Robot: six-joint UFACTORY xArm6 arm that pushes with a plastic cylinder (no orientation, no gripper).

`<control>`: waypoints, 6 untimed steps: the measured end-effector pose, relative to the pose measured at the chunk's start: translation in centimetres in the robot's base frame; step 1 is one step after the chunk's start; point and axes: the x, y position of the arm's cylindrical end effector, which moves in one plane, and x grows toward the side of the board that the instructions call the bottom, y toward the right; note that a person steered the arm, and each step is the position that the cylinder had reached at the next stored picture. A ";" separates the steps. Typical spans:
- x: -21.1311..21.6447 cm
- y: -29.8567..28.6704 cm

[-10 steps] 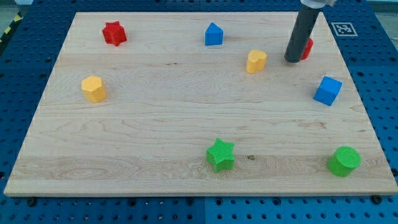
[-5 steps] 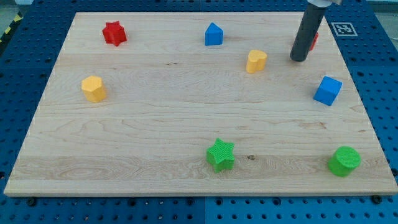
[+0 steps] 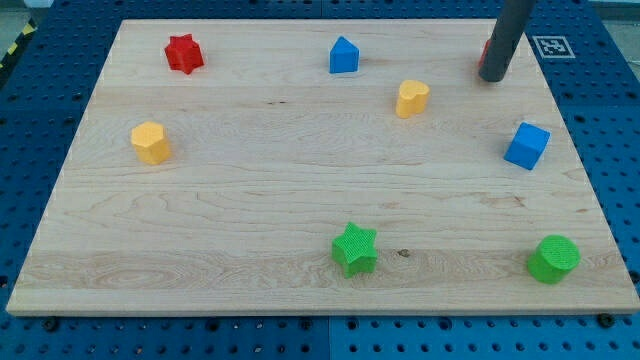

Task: Move the red circle towards the top right of the board

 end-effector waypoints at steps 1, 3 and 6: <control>0.0 0.0; 0.0 0.0; 1.3 -0.3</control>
